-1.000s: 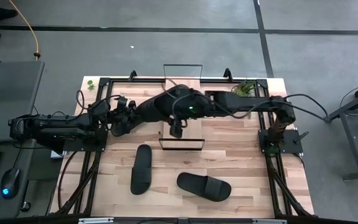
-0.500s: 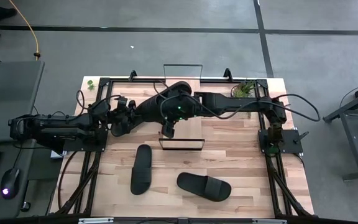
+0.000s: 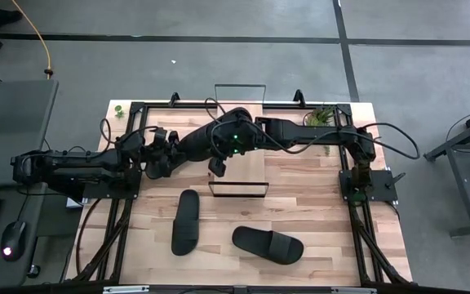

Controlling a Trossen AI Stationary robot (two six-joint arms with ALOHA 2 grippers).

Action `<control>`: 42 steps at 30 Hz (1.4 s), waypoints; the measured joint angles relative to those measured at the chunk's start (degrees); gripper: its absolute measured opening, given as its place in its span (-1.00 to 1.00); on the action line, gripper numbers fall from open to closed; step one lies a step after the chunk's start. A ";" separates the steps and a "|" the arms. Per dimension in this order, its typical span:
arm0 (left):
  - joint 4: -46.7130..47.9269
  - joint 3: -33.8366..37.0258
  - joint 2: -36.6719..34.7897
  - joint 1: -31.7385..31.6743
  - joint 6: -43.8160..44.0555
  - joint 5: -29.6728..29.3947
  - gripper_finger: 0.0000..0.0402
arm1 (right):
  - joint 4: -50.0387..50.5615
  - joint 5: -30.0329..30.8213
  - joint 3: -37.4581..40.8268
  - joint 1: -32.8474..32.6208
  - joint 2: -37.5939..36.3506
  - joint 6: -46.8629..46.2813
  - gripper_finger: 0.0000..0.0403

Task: Pick and place slides into the shelf
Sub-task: Put the top right black slipper on the shelf

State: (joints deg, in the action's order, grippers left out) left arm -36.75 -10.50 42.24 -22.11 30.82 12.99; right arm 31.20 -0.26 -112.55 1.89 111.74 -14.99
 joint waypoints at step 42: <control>27.14 -0.15 -25.40 0.02 -18.98 -5.05 0.25 | -9.49 -9.22 7.27 16.54 -3.30 -25.24 -1.00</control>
State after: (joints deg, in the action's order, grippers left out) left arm -9.62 -10.66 16.84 -22.09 11.84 7.94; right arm 21.71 -9.48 -105.29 18.42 108.44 -40.23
